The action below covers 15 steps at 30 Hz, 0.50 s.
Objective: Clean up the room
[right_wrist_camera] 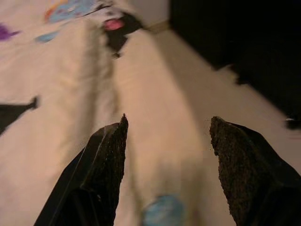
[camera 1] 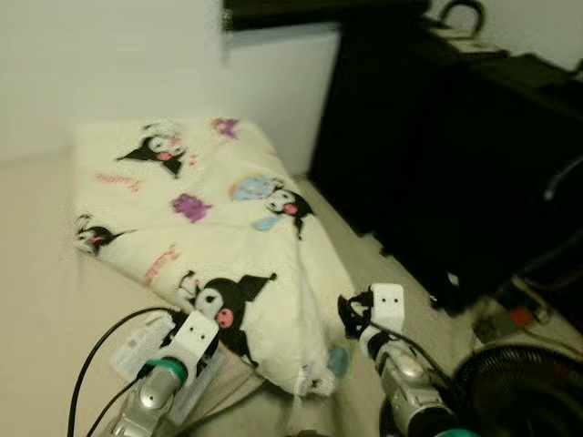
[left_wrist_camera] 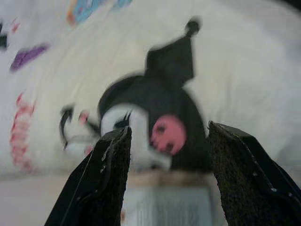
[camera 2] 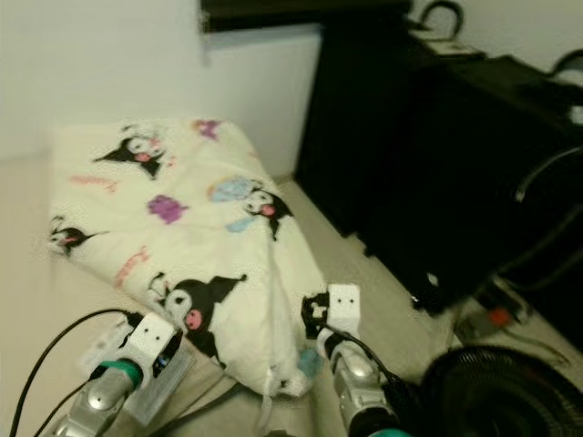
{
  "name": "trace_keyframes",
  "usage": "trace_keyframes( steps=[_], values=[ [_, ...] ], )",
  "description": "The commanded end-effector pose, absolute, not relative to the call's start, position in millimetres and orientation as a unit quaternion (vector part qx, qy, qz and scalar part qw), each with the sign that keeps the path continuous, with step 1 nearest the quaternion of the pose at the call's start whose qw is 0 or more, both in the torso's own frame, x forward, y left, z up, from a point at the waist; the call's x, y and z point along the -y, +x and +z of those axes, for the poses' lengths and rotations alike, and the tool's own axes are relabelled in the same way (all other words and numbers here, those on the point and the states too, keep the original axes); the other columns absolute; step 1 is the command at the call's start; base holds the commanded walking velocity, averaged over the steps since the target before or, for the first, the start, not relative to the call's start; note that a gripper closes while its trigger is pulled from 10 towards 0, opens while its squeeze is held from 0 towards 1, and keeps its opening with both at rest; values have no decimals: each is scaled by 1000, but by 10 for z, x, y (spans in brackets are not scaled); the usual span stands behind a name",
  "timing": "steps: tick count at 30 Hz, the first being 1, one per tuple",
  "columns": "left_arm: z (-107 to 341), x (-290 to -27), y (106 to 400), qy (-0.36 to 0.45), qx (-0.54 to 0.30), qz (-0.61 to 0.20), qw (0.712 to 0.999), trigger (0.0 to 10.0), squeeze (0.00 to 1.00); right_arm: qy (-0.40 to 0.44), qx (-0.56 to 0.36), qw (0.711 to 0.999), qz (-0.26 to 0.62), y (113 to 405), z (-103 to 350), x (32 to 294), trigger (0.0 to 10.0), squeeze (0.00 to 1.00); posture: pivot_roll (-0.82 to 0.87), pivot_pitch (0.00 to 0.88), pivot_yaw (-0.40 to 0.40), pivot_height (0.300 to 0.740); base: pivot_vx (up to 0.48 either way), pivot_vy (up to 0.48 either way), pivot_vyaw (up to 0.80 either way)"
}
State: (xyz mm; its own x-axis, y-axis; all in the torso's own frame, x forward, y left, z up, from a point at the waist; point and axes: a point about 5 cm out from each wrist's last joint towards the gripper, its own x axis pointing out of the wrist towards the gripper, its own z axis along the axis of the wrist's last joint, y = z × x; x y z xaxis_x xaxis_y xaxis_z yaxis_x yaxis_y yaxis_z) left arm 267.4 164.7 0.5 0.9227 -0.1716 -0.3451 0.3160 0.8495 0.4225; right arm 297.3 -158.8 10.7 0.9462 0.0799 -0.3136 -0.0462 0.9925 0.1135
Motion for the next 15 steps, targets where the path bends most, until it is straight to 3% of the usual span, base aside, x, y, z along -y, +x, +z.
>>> trace_keyframes(
  steps=[1,15],
  values=[
    [-77,-1704,2584,266,-163,-132,941,10000,0,54,-166,984,46,2942,73,1523,10000,0,76,16,-19,686,0,0,0],
    [-164,-1761,2488,280,-178,-126,935,10000,0,52,-158,982,84,2937,88,1423,10000,0,78,19,-25,662,0,0,0]
  ],
)
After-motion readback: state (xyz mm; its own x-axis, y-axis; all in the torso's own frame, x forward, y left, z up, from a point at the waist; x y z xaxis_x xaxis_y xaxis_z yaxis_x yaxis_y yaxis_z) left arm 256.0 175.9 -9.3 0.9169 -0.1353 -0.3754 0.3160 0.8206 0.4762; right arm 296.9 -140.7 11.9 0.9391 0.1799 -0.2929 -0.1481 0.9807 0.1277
